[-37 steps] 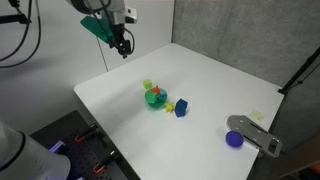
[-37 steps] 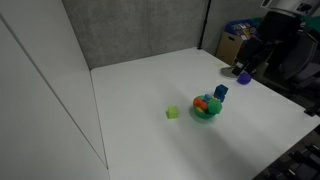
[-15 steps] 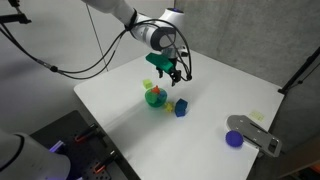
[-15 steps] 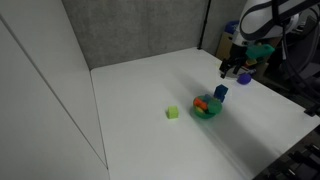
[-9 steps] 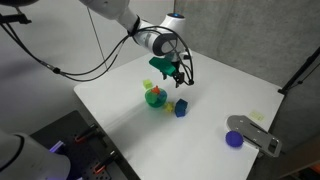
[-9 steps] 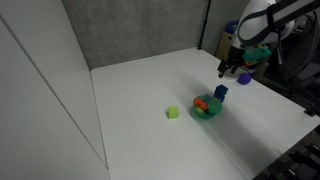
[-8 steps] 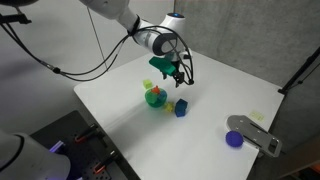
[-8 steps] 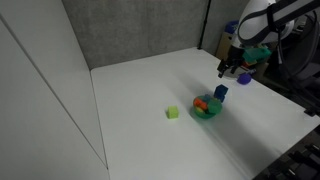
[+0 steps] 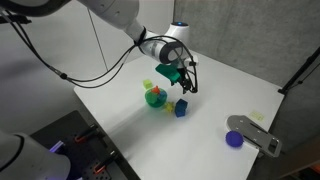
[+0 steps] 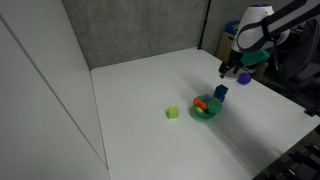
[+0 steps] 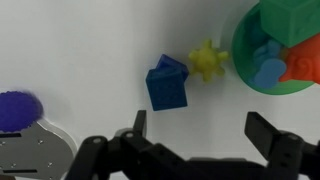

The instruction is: Remove the blue block from on top of the other and then put it in the bowl

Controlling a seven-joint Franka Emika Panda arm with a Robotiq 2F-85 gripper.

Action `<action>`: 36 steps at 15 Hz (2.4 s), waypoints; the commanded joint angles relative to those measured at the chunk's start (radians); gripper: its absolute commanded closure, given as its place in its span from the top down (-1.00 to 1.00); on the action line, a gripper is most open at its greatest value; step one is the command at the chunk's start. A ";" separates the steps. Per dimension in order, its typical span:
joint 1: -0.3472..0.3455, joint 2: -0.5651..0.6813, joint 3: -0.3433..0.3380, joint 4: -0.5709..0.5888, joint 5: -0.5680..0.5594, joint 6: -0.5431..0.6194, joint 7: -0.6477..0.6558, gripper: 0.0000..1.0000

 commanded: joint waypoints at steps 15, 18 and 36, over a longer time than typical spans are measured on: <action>-0.103 0.339 0.061 0.218 -0.009 0.142 -0.213 0.13; -0.107 0.307 0.072 0.213 0.007 0.132 -0.203 -0.33; -0.001 0.060 0.211 0.047 0.084 0.091 -0.161 -0.39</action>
